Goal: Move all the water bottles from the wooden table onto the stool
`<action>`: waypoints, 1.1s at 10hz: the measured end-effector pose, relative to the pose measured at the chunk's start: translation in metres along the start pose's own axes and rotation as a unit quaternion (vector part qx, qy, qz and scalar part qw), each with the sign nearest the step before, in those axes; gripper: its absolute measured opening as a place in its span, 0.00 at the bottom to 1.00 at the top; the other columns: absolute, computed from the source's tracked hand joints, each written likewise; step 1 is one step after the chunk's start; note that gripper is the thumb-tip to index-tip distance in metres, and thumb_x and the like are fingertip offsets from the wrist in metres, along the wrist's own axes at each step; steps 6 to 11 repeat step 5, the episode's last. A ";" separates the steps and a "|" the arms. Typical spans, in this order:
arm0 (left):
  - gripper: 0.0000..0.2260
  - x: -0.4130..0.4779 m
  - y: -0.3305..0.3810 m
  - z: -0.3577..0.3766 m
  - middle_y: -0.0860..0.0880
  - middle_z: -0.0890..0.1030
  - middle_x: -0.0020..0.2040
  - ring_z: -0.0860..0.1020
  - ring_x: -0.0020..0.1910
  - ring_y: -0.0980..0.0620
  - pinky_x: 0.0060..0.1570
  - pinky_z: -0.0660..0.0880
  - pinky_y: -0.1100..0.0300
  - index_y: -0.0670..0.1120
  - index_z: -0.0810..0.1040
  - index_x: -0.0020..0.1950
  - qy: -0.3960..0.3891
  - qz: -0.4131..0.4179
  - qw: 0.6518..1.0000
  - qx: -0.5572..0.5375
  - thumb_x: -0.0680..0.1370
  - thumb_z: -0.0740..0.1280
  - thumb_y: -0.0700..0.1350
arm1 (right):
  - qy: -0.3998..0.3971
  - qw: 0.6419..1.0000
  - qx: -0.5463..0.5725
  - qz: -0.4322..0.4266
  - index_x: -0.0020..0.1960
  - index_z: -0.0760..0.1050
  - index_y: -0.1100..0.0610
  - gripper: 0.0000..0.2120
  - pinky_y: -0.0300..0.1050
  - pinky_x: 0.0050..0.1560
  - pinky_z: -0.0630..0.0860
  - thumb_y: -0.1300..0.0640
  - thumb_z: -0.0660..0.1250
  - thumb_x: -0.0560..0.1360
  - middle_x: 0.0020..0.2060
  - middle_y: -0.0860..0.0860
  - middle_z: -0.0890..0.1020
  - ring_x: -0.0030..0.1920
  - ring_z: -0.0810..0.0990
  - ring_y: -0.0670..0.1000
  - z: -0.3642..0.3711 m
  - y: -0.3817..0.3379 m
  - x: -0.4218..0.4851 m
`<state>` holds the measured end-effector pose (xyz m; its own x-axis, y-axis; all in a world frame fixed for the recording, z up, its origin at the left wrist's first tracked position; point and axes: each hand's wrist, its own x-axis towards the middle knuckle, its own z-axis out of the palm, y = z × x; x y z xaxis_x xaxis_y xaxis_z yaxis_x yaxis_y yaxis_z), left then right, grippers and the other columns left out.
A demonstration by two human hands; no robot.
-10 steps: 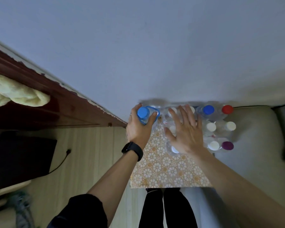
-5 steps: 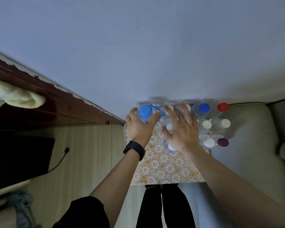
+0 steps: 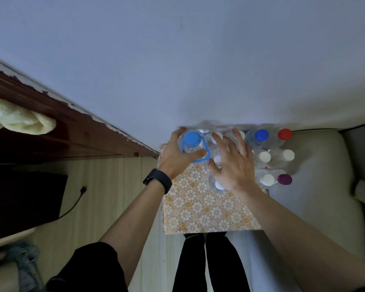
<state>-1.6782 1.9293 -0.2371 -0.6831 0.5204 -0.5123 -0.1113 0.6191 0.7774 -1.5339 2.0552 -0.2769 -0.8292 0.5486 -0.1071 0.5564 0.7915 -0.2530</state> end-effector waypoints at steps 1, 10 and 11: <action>0.41 -0.001 0.004 -0.001 0.53 0.72 0.67 0.75 0.64 0.50 0.56 0.73 0.62 0.52 0.59 0.77 -0.034 -0.010 0.999 -0.010 0.71 0.79 0.49 | 0.001 1.000 -0.006 -0.003 0.79 0.57 0.47 0.36 0.65 0.74 0.59 0.36 0.60 0.75 0.75 0.52 0.68 0.81 0.46 0.54 0.000 0.000 -0.001; 0.29 -0.091 0.034 -0.031 0.47 0.71 0.74 0.77 0.55 0.54 0.50 0.73 0.61 0.51 0.60 0.79 -0.018 -0.049 0.993 0.102 0.80 0.67 0.49 | -0.031 0.999 0.026 -0.014 0.75 0.64 0.49 0.29 0.66 0.75 0.58 0.45 0.63 0.76 0.75 0.54 0.68 0.78 0.60 0.58 -0.052 -0.019 -0.031; 0.29 -0.091 0.034 -0.031 0.47 0.71 0.74 0.77 0.55 0.54 0.50 0.73 0.61 0.51 0.60 0.79 -0.018 -0.049 0.993 0.102 0.80 0.67 0.49 | -0.031 0.999 0.026 -0.014 0.75 0.64 0.49 0.29 0.66 0.75 0.58 0.45 0.63 0.76 0.75 0.54 0.68 0.78 0.60 0.58 -0.052 -0.019 -0.031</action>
